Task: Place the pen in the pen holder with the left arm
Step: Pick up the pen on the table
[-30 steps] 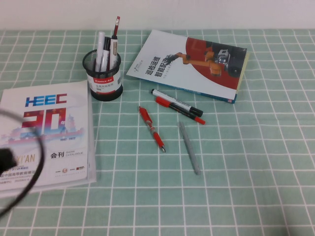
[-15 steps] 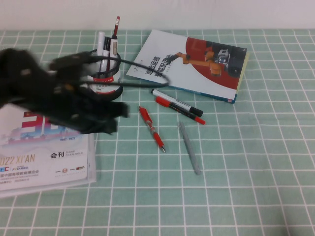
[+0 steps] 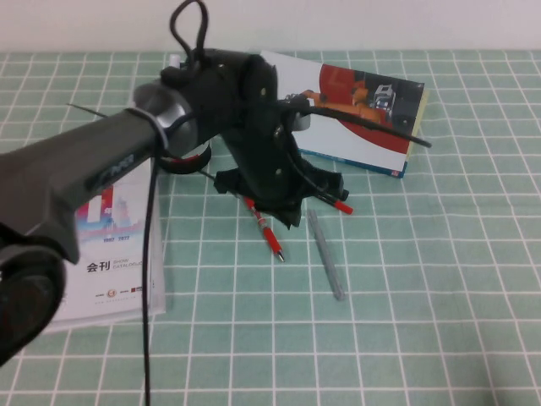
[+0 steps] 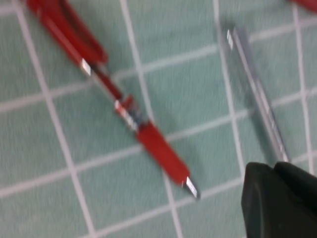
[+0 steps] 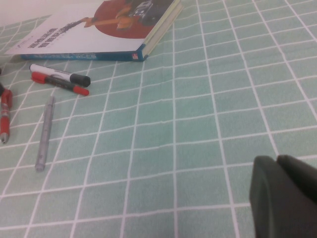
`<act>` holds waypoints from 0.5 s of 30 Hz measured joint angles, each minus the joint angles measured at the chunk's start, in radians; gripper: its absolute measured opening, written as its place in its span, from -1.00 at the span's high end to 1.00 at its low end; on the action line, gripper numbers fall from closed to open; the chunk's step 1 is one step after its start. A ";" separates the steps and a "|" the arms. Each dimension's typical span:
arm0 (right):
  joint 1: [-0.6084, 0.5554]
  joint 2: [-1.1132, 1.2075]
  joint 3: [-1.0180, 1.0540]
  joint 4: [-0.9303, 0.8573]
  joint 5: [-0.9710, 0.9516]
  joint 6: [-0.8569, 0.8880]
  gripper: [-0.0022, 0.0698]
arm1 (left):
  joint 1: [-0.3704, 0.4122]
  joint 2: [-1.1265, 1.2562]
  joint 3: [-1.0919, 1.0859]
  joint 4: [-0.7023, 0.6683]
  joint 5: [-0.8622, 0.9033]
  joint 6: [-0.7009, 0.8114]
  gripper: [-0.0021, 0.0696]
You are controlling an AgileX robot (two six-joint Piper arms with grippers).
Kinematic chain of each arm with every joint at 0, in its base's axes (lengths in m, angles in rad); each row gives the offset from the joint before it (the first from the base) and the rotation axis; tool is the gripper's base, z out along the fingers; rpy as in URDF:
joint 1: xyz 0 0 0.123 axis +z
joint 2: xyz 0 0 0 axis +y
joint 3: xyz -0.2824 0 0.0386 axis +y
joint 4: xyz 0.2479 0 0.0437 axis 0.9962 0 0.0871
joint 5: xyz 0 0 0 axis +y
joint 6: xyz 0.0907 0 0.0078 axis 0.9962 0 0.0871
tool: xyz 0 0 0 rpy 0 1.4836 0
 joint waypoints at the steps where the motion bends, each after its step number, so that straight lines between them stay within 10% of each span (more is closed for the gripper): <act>1: 0.000 0.000 0.000 0.000 0.000 0.000 1.00 | -0.002 0.015 -0.030 0.011 0.008 -0.011 0.94; 5: 0.000 0.000 0.000 0.000 0.000 0.000 1.00 | -0.002 0.059 -0.109 0.038 0.023 -0.014 0.86; 15: 0.000 0.000 0.000 0.000 0.000 0.000 1.00 | 0.009 0.114 -0.169 0.179 0.071 -0.192 -0.25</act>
